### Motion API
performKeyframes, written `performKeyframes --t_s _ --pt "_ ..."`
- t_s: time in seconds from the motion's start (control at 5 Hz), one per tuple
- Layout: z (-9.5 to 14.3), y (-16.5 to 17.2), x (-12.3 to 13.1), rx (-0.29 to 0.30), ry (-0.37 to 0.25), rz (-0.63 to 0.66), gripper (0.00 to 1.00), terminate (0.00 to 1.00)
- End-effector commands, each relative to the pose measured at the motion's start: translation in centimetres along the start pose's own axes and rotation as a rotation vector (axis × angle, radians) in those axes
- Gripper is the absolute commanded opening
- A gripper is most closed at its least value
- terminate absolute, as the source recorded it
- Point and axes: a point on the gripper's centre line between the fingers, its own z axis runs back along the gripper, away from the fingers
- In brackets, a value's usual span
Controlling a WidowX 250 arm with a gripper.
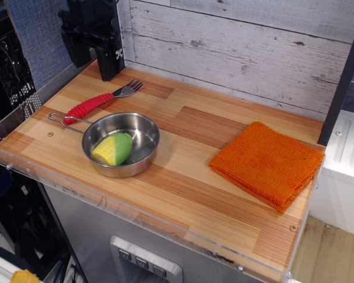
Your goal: Move red fork right of silver pan towards top of counter
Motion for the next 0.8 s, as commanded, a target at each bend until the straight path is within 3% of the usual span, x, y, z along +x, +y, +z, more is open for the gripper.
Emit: performKeyframes --t_s 0.0,0.2,0.4,0.6 --pt "6.6 0.0 -0.5 0.079 -0.101 0.096 1.00 0.00" --pt "8.6 -0.3 -1.1 0.092 -0.024 0.149 1.00 0.00" --pt "8.8 -0.9 -1.4 0.023 -0.020 0.157 1.00 0.00" --pt "8.8 -0.9 -1.4 0.023 -0.020 0.157 1.00 0.00"
